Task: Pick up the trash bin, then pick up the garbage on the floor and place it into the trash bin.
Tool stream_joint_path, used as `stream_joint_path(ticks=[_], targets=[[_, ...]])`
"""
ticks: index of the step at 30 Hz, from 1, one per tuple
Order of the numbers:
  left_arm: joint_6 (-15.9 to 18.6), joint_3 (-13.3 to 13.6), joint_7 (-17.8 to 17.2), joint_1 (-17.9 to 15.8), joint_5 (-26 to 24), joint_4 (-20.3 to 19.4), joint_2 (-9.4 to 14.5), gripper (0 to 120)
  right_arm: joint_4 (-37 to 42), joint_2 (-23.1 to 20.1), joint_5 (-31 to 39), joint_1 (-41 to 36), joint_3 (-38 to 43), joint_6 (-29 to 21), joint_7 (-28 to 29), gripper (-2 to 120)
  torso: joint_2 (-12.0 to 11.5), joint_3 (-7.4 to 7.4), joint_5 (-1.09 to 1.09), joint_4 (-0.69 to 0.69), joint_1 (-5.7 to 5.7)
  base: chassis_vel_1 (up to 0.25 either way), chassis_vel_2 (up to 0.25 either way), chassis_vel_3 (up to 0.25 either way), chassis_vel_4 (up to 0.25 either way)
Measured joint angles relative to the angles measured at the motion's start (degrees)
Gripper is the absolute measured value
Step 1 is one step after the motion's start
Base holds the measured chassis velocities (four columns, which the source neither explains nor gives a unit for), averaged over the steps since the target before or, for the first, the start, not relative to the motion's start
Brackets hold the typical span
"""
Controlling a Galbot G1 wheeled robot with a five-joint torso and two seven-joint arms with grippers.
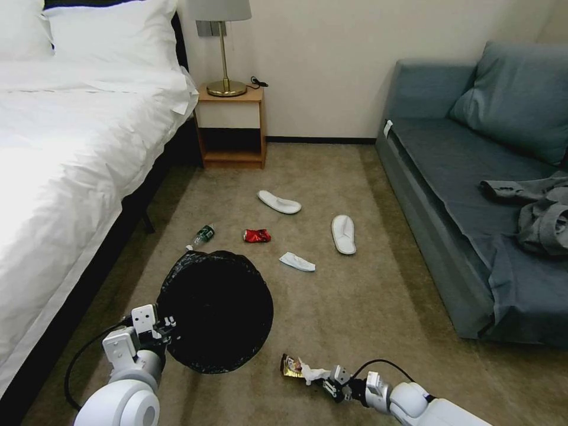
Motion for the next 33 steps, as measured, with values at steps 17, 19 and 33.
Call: stream_joint_path(ticks=[17,19,33], targets=[[0.5,0.3,-0.8,-0.6,-2.2,2.1,1.9,0,15.1,-5.1,-2.1,-4.8,12.0,0.0,6.1,0,0.0,0.0,0.0,0.01,0.0,0.0,0.0,0.0,0.0],[0.9,0.8,-1.2,-1.1,-3.2,3.2,2.3,0,19.6,-6.6,-2.0,-6.0,14.2,-0.2,6.8,0,0.0,0.0,0.0,0.01,0.0,0.0,0.0,0.0,0.0],[4.0,6.9,-4.7,-5.6,-13.6,9.1,7.4,0,42.2,-18.6,0.1,-16.9,28.6,-2.6,11.0,0,0.0,0.0,-0.01,0.0,-0.01,0.0,0.0,0.0,0.0]])
